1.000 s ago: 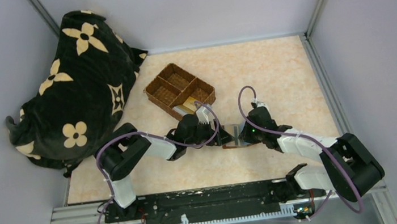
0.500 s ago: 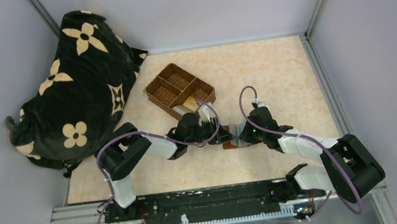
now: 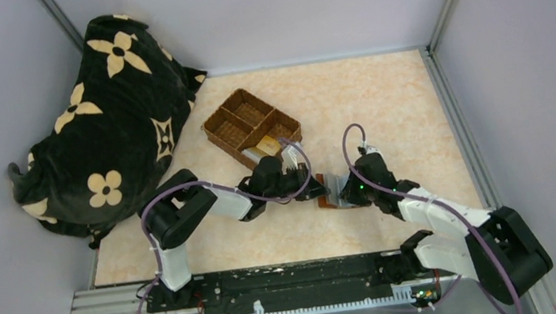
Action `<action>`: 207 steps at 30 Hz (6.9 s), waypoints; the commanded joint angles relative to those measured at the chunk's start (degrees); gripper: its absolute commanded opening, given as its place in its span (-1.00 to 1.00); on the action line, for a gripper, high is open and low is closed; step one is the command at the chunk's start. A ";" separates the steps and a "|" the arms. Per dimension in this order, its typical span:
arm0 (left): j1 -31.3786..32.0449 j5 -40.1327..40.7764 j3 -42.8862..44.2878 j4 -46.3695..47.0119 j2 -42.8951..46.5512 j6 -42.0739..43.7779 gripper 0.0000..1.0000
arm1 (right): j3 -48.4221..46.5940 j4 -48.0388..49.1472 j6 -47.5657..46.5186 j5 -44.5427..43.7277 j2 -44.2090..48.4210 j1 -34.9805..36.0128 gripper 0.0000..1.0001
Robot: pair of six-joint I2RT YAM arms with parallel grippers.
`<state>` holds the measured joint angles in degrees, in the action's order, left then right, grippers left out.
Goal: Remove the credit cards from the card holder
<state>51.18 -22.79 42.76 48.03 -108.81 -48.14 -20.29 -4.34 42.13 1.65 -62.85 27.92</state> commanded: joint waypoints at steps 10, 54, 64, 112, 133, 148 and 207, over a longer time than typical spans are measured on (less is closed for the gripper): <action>1.26 -1.57 6.89 -1.28 -3.53 1.02 -0.63 | -4.15 -10.60 -1.87 -1.73 11.87 -1.03 -1.00; 5.34 -3.34 13.07 -2.35 -9.15 0.84 0.62 | -9.78 -19.53 -1.13 -7.93 22.52 -4.19 -1.00; 5.26 1.06 8.36 -5.90 -4.10 3.10 0.98 | -2.08 -11.15 0.28 -6.50 15.99 -6.17 -1.00; 5.35 -2.81 12.67 2.98 -14.85 -7.93 -0.63 | 9.71 1.37 1.13 7.42 10.23 -15.24 -1.00; 3.21 -3.47 6.43 6.56 -12.76 -8.41 -1.00 | 3.82 -7.54 -2.33 6.24 14.99 -21.78 -1.00; 2.28 -2.72 4.52 8.29 -12.83 -9.58 -0.67 | 4.22 -7.49 -4.51 1.47 11.82 -24.06 -0.45; 2.26 -3.52 7.23 14.57 -16.44 -16.83 -0.63 | 11.40 -5.44 2.69 7.05 16.98 -15.35 -1.00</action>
<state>53.45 -26.37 50.22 59.79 -125.05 -64.51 -10.11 -5.93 43.79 6.02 -45.80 11.18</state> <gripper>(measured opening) 0.291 0.005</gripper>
